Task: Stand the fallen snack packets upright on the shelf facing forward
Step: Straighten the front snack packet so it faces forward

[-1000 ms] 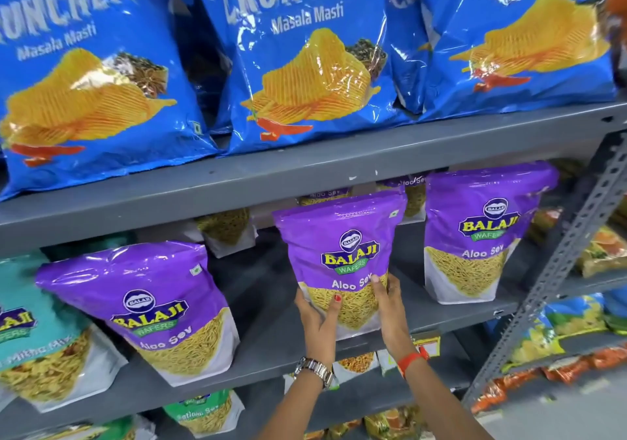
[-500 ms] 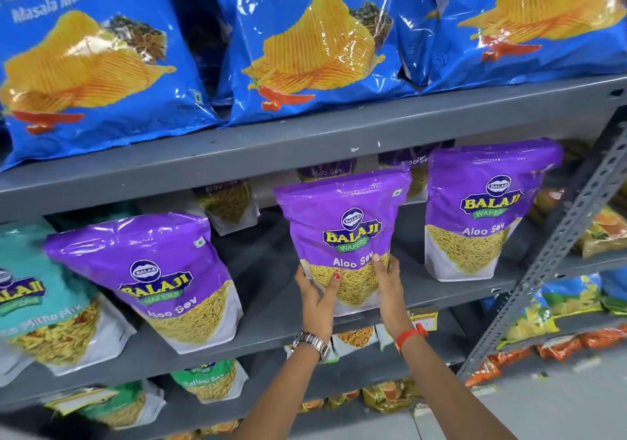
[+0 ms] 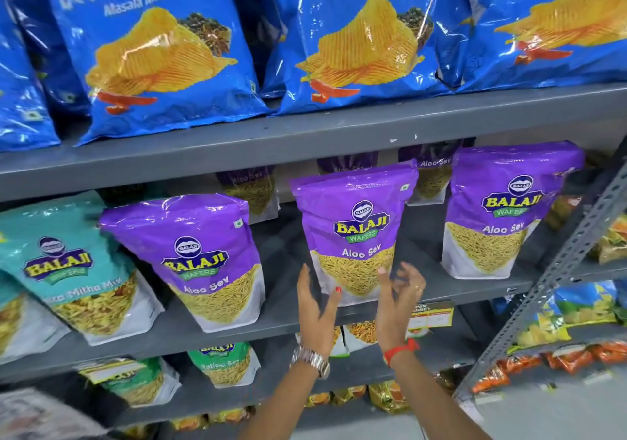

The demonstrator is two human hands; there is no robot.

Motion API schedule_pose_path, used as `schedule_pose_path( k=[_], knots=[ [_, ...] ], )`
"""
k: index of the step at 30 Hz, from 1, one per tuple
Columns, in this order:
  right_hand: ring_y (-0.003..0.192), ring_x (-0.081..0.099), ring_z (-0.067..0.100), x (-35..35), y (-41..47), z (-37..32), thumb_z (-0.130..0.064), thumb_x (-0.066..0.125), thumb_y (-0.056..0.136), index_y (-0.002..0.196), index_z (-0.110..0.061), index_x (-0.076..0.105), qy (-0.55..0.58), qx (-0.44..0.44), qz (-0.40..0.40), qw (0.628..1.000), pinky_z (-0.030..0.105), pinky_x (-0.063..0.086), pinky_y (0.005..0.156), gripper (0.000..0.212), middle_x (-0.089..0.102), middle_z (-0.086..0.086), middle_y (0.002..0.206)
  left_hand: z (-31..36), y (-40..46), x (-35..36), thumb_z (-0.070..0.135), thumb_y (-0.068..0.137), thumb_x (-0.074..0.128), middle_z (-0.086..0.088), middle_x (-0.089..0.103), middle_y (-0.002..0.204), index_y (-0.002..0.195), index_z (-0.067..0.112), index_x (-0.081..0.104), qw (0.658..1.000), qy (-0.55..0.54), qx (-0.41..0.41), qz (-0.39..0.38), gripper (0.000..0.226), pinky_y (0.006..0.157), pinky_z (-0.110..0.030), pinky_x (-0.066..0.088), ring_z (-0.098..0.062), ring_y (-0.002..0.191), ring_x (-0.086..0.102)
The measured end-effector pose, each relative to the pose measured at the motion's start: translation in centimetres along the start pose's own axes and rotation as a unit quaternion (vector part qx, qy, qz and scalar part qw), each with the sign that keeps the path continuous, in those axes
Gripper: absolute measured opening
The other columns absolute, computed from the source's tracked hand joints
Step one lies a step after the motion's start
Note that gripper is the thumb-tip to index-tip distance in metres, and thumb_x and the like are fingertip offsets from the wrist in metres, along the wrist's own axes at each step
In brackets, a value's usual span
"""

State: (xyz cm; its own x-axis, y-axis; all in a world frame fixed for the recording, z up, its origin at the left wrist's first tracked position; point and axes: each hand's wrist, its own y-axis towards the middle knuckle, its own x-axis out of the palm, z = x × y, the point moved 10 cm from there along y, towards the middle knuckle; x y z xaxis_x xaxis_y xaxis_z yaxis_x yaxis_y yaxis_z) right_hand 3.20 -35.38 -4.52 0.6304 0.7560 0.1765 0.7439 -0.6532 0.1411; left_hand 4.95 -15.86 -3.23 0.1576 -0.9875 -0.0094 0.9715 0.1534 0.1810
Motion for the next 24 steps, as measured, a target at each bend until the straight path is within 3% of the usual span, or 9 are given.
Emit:
schedule_pose_path(
  k=[4,8,10,12,14,16,18,21,24],
  knots=[
    [0.095,0.049,0.004,5.0,-5.7,-1.0,-0.035,0.063,0.077,0.101,-0.034,0.047,-0.021,-0.070,-0.105,0.992,0.013,0.040,0.085,0.029,0.048,-0.008,0.100,1.1,-3.6,-8.1,0.033,0.074,0.061,0.008,0.051,0.104,0.113,0.021,0.048,0.979,0.105,0.053,0.165,0.043,0.086,-0.027,0.042,-0.005,0.096,0.051],
    [0.101,0.051,0.008,13.5,-9.9,0.3,-0.033,0.069,0.077,0.116,-0.036,0.042,-0.046,-0.008,-0.280,0.959,0.020,0.042,0.092,0.048,0.053,-0.003,0.105,2.2,-2.7,-17.0,0.025,0.069,0.070,-0.025,0.045,0.117,0.118,-0.001,0.043,0.954,0.099,0.030,0.282,0.061,0.095,-0.040,0.039,-0.036,0.109,0.046],
    [0.122,0.044,0.012,17.1,-11.5,1.7,-0.026,0.072,0.078,0.132,-0.028,0.031,-0.030,0.072,-0.348,0.934,0.031,0.038,0.105,0.068,0.048,0.002,0.129,2.2,-0.5,-19.8,0.036,0.064,0.069,-0.029,0.035,0.134,0.128,-0.004,0.035,0.962,0.082,0.010,0.259,0.083,0.106,-0.042,0.032,-0.038,0.125,0.037],
    [0.133,0.038,0.014,19.6,-12.7,1.7,-0.028,0.072,0.077,0.142,-0.020,0.022,-0.021,0.100,-0.373,0.922,0.036,0.034,0.112,0.082,0.040,0.004,0.143,2.0,1.7,-22.0,0.036,0.066,0.067,-0.018,0.019,0.149,0.139,0.004,0.018,0.972,0.074,-0.018,0.224,0.094,0.112,-0.035,0.020,-0.024,0.137,0.023],
    [0.126,0.048,0.006,21.0,-13.1,1.3,-0.035,0.073,0.073,0.135,-0.029,0.034,0.001,0.100,-0.379,0.920,0.025,0.042,0.105,0.074,0.051,-0.005,0.136,1.6,3.7,-22.6,0.014,0.076,0.066,-0.013,0.015,0.152,0.141,0.006,0.007,0.985,0.040,-0.032,0.165,0.088,0.110,-0.033,0.023,-0.018,0.137,0.021],
    [0.115,0.055,-0.001,21.6,-13.5,1.0,-0.041,0.072,0.070,0.115,-0.043,0.047,0.003,0.101,-0.365,0.926,0.010,0.046,0.089,0.051,0.058,-0.019,0.120,0.9,4.9,-22.5,0.005,0.079,0.063,-0.013,0.024,0.147,0.140,0.007,0.006,0.994,0.009,-0.047,0.098,0.084,0.101,-0.033,0.033,-0.018,0.129,0.032],
    [0.119,0.054,0.007,21.4,-13.4,1.4,-0.046,0.070,0.069,0.107,-0.043,0.050,0.009,0.119,-0.342,0.932,0.018,0.046,0.095,0.043,0.058,-0.012,0.121,0.6,4.9,-22.1,0.022,0.072,0.069,-0.011,0.034,0.141,0.139,0.007,0.012,0.996,0.010,-0.065,0.067,0.089,0.096,-0.031,0.036,-0.016,0.120,0.040],
    [0.130,0.046,0.016,20.8,-13.4,1.6,-0.054,0.069,0.068,0.122,-0.033,0.047,0.005,0.141,-0.337,0.931,0.041,0.039,0.109,0.062,0.049,0.003,0.139,0.4,4.2,-21.1,0.049,0.051,0.065,-0.012,0.039,0.139,0.137,0.007,0.017,0.994,0.020,-0.082,0.072,0.107,0.103,-0.039,0.037,-0.022,0.123,0.043],
    [0.119,0.055,0.006,19.7,-12.7,1.4,-0.053,0.069,0.069,0.110,-0.041,0.050,-0.008,0.134,-0.315,0.940,0.032,0.045,0.101,0.047,0.058,-0.004,0.127,0.2,4.0,-20.1,0.045,0.052,0.069,-0.013,0.039,0.138,0.136,0.007,0.020,0.994,0.025,-0.074,0.079,0.104,0.106,-0.042,0.036,-0.028,0.126,0.042]
  ],
)
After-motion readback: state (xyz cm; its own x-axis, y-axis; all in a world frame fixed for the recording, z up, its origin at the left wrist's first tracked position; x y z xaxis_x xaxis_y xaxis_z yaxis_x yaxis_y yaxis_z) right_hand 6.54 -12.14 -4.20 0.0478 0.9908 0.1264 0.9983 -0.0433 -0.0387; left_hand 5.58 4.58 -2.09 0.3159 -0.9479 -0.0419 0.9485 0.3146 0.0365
